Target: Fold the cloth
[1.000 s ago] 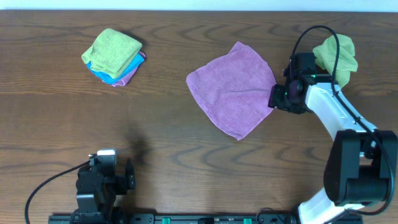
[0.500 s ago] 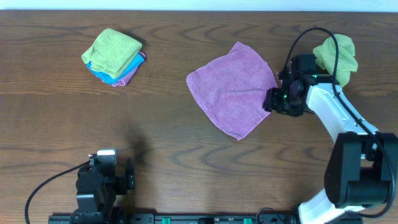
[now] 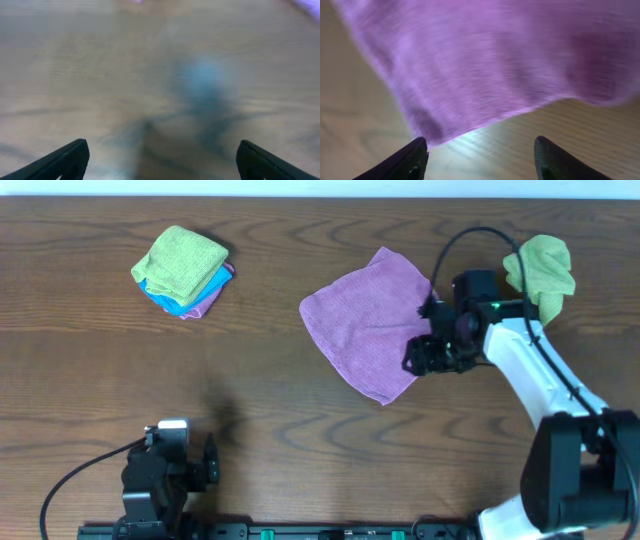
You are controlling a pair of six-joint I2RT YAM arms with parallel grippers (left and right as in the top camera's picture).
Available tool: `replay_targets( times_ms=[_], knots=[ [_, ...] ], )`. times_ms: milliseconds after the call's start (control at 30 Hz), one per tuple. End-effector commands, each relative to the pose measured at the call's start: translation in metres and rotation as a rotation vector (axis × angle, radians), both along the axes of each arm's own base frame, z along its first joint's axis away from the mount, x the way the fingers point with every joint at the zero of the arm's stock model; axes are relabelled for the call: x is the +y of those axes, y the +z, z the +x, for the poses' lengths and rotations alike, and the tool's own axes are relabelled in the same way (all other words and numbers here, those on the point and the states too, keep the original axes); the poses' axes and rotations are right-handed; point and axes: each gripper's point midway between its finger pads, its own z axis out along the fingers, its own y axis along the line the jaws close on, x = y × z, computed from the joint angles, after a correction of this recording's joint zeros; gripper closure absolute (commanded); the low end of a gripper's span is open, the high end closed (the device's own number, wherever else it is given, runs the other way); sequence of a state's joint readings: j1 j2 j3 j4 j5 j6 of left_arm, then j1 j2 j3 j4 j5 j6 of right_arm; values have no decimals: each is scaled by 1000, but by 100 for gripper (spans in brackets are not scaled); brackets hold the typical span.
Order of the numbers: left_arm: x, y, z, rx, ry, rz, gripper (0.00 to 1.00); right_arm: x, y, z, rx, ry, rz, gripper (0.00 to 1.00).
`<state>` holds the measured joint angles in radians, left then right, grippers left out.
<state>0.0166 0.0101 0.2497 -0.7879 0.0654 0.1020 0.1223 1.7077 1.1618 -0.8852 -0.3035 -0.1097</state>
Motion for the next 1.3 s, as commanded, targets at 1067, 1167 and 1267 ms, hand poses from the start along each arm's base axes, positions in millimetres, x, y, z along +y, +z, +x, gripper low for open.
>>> replay_targets(
  times_ms=[1067, 1167, 1267],
  knots=[
    [-81, 137, 94, 379, -121, -583, 5, 59, -32, -62, 57, 498, -261, 34],
    [-81, 131, 98, 415, -68, -628, 5, 60, -39, -68, 78, 516, -274, 35],
    [-81, 125, 100, 450, -19, -667, 5, 56, -46, -70, 87, 520, -301, 37]
  ],
)
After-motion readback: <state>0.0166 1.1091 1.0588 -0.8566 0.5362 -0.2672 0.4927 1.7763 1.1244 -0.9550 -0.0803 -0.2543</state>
